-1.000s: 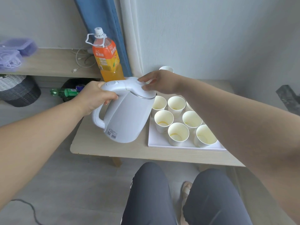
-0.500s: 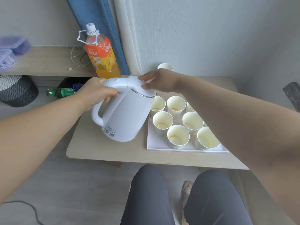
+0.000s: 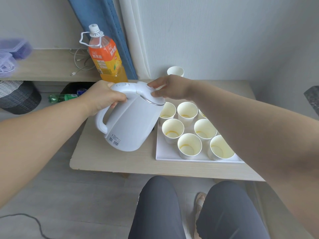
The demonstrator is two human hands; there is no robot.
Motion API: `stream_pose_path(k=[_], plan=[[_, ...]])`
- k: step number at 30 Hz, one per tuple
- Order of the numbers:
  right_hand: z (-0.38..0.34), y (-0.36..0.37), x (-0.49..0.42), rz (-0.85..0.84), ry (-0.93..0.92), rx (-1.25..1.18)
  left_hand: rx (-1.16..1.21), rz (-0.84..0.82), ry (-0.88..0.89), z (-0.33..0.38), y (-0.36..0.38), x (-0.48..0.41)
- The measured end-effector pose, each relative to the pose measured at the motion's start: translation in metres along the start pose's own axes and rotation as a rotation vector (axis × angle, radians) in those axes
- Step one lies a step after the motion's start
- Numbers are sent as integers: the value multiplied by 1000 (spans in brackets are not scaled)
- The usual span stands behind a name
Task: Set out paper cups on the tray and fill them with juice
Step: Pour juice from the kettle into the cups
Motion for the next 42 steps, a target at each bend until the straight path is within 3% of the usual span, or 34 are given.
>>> stream_pose_path(k=[42], plan=[[9,1,-15,0,-28,-86,48,-30,-63,23,0,-7]])
Point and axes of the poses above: each hand's wrist, its own x-axis away from the middle knuckle, its own y-axis out of the palm, z = x × y, the point moved 1 cm from there along -x, towards the middle knuckle, and after that the axes turned 7 degrees about x, right-handed, at the moved point
